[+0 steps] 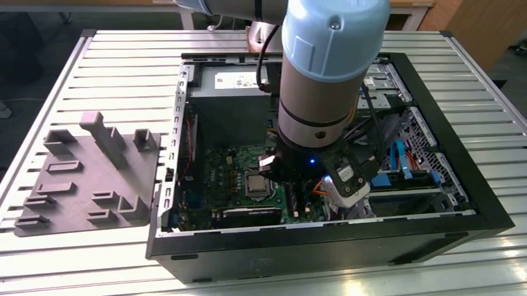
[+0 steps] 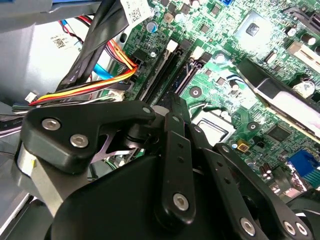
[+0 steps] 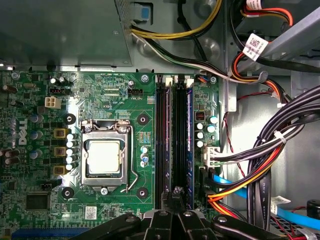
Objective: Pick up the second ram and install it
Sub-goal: 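Press down the second ram until it locks into place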
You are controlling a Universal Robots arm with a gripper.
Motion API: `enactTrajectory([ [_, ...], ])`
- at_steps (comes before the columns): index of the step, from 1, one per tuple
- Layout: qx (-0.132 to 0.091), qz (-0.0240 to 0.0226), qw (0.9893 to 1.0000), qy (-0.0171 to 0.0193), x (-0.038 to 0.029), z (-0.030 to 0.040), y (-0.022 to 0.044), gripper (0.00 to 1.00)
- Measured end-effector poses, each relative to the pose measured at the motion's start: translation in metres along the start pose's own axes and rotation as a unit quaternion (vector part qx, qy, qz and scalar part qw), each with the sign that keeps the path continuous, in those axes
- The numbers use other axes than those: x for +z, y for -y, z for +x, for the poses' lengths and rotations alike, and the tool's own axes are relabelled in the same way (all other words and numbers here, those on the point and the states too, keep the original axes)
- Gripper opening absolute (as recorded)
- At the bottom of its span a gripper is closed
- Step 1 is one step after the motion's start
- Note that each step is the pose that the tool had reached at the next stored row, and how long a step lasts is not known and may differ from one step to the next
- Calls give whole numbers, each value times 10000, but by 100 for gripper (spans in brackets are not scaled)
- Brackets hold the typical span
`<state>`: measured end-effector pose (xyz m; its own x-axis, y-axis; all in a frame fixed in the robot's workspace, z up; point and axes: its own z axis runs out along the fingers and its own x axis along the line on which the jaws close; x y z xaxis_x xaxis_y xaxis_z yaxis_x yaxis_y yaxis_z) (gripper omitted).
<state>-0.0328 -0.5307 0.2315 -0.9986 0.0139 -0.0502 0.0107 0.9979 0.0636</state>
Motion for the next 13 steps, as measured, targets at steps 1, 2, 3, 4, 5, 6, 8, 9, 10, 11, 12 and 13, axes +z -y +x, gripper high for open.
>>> enactTrajectory([
  [1, 0, 0, 10000, 0, 0, 0, 0, 11],
  [2, 0, 0, 10000, 0, 1, 0, 0, 11],
  [3, 0, -1, 10000, 0, 4, 0, 0, 11],
  [4, 0, -2, 10000, 1, 10, 0, 0, 11],
  [5, 0, -1, 10000, 0, 15, 1, 1, 11],
  [6, 0, 0, 10000, 0, 22, 1, 1, 11],
  [8, 0, 0, 10000, 0, 37, 2, 2, 11],
  [9, 0, 0, 10000, 0, 45, 2, 3, 11],
  [10, 0, 0, 10000, 0, 54, 2, 3, 11],
  [11, 0, 0, 10000, 0, 62, 3, 4, 11],
  [12, 0, 0, 10000, 0, 69, 3, 4, 11],
  [13, 0, -1, 10000, 0, 75, 4, 5, 11],
])
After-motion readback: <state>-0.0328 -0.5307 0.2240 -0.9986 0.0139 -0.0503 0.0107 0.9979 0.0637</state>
